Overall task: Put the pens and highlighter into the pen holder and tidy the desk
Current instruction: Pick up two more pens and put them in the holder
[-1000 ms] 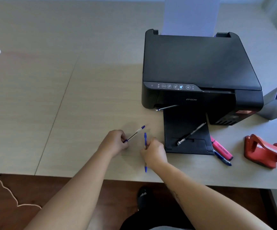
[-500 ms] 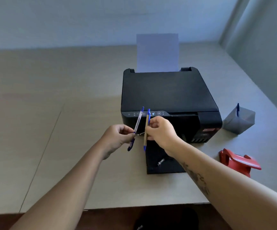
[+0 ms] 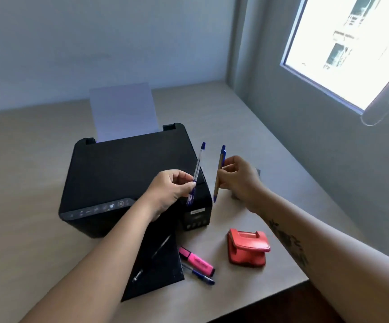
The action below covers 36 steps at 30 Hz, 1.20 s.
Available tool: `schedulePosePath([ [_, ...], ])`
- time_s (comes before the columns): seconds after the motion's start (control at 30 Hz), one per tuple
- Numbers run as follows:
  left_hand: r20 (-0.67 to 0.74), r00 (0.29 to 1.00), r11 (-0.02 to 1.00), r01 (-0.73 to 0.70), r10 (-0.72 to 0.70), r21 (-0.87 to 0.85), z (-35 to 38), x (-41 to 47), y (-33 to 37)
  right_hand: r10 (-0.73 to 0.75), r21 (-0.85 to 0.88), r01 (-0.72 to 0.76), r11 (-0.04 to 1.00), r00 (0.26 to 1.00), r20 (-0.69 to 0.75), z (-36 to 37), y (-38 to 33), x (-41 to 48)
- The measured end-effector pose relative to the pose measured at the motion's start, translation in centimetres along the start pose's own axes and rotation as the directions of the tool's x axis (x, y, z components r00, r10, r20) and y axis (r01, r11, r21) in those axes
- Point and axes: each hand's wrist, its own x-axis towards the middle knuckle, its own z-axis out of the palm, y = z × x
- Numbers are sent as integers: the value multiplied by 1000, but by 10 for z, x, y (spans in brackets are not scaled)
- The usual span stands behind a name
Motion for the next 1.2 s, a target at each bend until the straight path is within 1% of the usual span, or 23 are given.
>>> schedulePosePath([
  [0.13, 29, 1000, 1000, -10, 9, 17, 59, 38, 21, 16, 10, -15, 1000, 998, -59, -57, 4, 30],
  [0.23, 14, 1000, 999, -23, 22, 42, 98, 65, 31, -8, -3, 8, 1000, 994, -109, -90, 9, 55],
  [0.37, -56, 994, 984, -80, 90, 160, 140, 93, 34, 6, -10, -8, 1000, 989, -149, -117, 25, 83],
  [0.43, -100, 989, 972, -87, 111, 217, 156, 105, 31, 19, -33, -24, 999, 987, -157, -123, 37, 92],
  [0.5, -116, 988, 962, -70, 104, 264, 167, 114, 24, 31, -43, -38, 998, 988, -150, -125, 51, 99],
  [0.6, -128, 990, 938, -11, 59, 347, 179, 124, 9, 55, -57, -62, 996, 991, -124, -122, 69, 107],
  [0.67, -125, 991, 904, 13, 46, 428, 184, 128, 0, 75, -69, -82, 994, 992, -102, -119, 80, 113],
  [0.87, -64, 998, 796, 45, -8, 603, 190, 134, -24, 117, -111, -122, 986, 992, -48, -113, 102, 121],
  [0.93, -64, 998, 798, 36, 3, 601, 191, 133, -27, 126, -119, -130, 984, 991, -40, -112, 107, 122],
  [1.07, -108, 994, 816, 42, 25, 577, 189, 129, -24, 132, -121, -135, 983, 991, -30, -110, 111, 122],
  [1.2, -129, 991, 828, 40, 39, 560, 179, 121, -16, 112, -109, -115, 987, 993, -37, -113, 102, 117],
])
